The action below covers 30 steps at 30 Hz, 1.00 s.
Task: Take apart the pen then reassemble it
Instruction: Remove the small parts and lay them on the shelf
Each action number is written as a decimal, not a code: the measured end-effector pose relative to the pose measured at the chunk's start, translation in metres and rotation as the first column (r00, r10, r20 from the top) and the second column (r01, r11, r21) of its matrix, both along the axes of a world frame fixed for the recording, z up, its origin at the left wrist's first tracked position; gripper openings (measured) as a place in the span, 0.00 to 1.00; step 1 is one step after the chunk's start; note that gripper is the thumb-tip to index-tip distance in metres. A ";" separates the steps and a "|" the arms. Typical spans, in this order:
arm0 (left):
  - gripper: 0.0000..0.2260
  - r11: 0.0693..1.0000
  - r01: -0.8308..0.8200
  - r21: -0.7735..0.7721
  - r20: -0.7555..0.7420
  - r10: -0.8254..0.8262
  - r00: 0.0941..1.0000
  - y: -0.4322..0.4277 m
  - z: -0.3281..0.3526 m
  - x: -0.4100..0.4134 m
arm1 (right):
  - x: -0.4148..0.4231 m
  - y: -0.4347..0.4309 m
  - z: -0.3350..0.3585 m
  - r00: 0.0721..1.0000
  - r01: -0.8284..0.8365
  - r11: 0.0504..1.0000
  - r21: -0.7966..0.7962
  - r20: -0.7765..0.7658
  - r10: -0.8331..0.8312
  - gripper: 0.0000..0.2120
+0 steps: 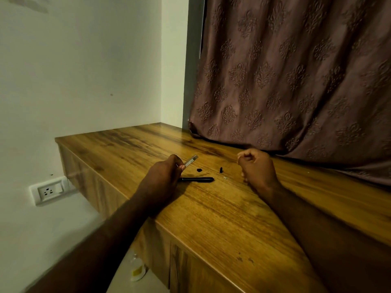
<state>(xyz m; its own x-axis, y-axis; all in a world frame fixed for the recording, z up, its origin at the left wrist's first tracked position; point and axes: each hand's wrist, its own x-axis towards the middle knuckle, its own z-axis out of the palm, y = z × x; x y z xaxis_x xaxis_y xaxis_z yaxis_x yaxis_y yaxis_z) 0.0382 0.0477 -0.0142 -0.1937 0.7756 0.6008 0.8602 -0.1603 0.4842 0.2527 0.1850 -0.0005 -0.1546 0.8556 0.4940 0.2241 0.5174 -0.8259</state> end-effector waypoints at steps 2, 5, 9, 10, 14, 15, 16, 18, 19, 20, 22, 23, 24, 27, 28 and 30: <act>0.07 1.000 -0.004 0.010 -0.008 0.004 1.000 0.000 0.000 -0.001 | 0.006 0.002 -0.004 0.951 -0.009 0.965 0.261 0.300 -0.072 0.04; 0.08 1.000 -0.011 0.023 -0.019 0.011 1.000 0.000 0.000 -0.002 | 0.009 0.003 -0.007 0.760 -0.188 0.856 0.482 0.623 -0.183 0.07; 0.07 1.000 -0.008 0.025 -0.037 0.009 0.999 0.000 0.000 -0.001 | -0.001 -0.001 -0.004 0.517 -0.371 0.783 0.499 0.812 -0.272 0.11; 0.07 1.000 -0.009 0.022 -0.040 0.010 0.999 0.000 0.000 -0.001 | -0.002 -0.002 -0.004 0.496 -0.392 0.771 0.502 0.821 -0.282 0.11; 0.08 1.000 -0.013 0.012 -0.046 0.013 0.999 -0.001 0.000 -0.001 | -0.004 -0.004 -0.004 0.442 -0.402 0.774 0.488 0.844 -0.303 0.10; 0.08 1.000 -0.014 0.009 -0.050 0.015 0.999 -0.001 0.000 -0.001 | -0.004 -0.004 -0.004 0.435 -0.397 0.779 0.484 0.847 -0.304 0.09; 0.08 1.000 -0.019 0.005 -0.054 0.019 0.998 -0.001 0.001 0.000 | -0.004 -0.004 -0.003 0.435 -0.394 0.781 0.484 0.847 -0.306 0.08; 0.08 1.000 -0.026 0.001 -0.059 0.026 0.998 -0.001 0.001 0.000 | -0.004 -0.003 -0.004 0.437 -0.391 0.780 0.489 0.844 -0.310 0.07; 0.09 1.000 -0.026 0.000 -0.060 0.026 0.998 -0.002 0.002 0.001 | -0.005 -0.002 -0.005 0.435 -0.388 0.782 0.488 0.845 -0.311 0.06; 0.09 1.000 -0.026 -0.002 -0.060 0.026 0.998 -0.002 0.002 0.001 | -0.006 -0.001 -0.006 0.435 -0.384 0.788 0.481 0.847 -0.305 0.06; 0.09 1.000 -0.027 -0.003 -0.062 0.027 0.998 -0.002 0.002 0.002 | -0.008 0.002 -0.005 0.465 -0.356 0.828 0.433 0.851 -0.245 0.05; 0.09 1.000 -0.028 -0.004 -0.063 0.027 0.998 -0.002 0.002 0.002 | -0.008 0.003 -0.005 0.491 -0.339 0.848 0.408 0.845 -0.210 0.05; 0.09 1.000 -0.028 -0.004 -0.063 0.027 0.998 -0.002 0.002 0.001 | -0.007 0.005 -0.005 0.521 -0.328 0.856 0.400 0.832 -0.189 0.05; 0.09 1.000 -0.027 -0.004 -0.063 0.027 0.998 -0.001 0.002 0.000 | 0.002 0.011 -0.005 0.657 -0.236 0.895 0.379 0.741 -0.140 0.05; 0.09 1.000 -0.028 -0.003 -0.065 0.028 0.998 -0.001 0.001 0.000 | 0.005 0.012 -0.005 0.686 -0.210 0.907 0.365 0.716 -0.129 0.05; 0.09 1.000 -0.031 -0.002 -0.063 0.030 0.998 0.000 0.001 0.000 | 0.008 0.014 -0.006 0.688 -0.195 0.919 0.344 0.715 -0.121 0.05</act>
<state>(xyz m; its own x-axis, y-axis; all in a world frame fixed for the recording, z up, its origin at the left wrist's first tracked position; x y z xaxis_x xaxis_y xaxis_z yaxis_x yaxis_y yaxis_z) 0.0382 0.0475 -0.0127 -0.1791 0.7718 0.6101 0.8935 -0.1320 0.4293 0.2605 0.1994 -0.0069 -0.6185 0.6189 0.4841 0.6302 0.7587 -0.1649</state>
